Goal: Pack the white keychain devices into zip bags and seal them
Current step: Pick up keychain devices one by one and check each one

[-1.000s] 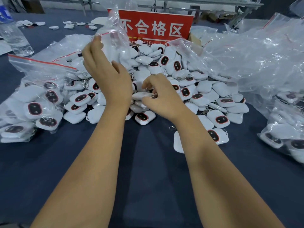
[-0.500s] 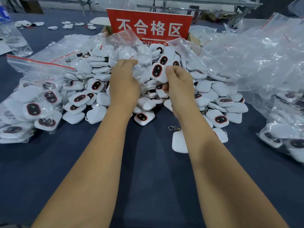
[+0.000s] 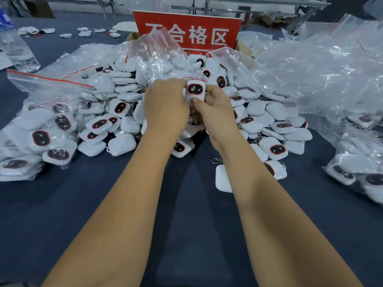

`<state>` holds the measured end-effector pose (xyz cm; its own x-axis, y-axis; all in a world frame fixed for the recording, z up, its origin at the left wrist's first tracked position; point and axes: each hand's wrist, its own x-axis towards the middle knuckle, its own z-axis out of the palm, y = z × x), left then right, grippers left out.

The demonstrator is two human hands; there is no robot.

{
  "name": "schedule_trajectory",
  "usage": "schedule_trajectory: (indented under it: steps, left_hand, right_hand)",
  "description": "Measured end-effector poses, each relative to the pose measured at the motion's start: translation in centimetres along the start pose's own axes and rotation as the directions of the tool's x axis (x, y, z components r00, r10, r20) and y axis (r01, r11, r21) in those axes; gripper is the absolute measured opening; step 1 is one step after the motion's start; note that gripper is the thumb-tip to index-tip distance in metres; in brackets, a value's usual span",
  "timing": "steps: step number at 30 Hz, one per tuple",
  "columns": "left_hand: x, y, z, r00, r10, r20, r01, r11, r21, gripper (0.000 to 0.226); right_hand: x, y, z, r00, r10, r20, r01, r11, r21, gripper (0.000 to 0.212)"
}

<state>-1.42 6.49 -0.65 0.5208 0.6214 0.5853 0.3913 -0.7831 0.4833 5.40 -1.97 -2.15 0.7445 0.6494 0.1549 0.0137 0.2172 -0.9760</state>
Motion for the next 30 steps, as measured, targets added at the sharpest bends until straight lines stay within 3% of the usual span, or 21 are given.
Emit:
schedule_trajectory:
  steps: [2,4,7,10,19,24,30]
  left_hand:
    - [0.0,0.3,0.0,0.999,0.028,0.042,-0.03,0.998,0.046,0.035]
    - [-0.2,0.8,0.3,0.996,-0.048,0.076,0.062,0.979,-0.193,0.036]
    - [-0.6,1.5,0.6,0.961,-0.224,0.161,0.276,0.778,-0.564,0.034]
    - [-0.8,1.5,0.6,0.947,-0.267,0.179,0.315,0.662,-0.68,0.034]
    - [-0.6,0.2,0.4,0.932,-0.257,0.257,0.359,0.542,-0.76,0.025]
    - [-0.6,0.2,0.7,0.938,-0.259,0.232,0.341,0.556,-0.758,0.032]
    - [-0.8,0.3,1.0,0.939,-0.25,0.235,0.337,0.544,-0.768,0.021]
  right_hand:
    - [0.0,0.1,-0.1,1.0,-0.015,-0.002,0.015,0.999,-0.034,0.025]
    - [0.1,0.2,-0.1,1.0,-0.01,-0.012,0.01,0.999,-0.05,0.023]
    - [0.3,0.5,-0.1,1.0,0.011,-0.006,-0.012,0.998,-0.068,0.021]
    - [0.4,0.6,-0.2,1.0,0.014,0.004,-0.014,0.996,-0.091,0.024]
    - [0.2,0.3,-0.4,1.0,-0.018,0.003,0.019,0.997,-0.073,0.029]
    - [0.0,0.0,-0.4,0.999,-0.036,-0.029,0.034,0.996,-0.084,0.027]
    - [0.0,-0.1,-0.4,0.998,-0.034,-0.061,0.027,0.994,-0.108,0.026]
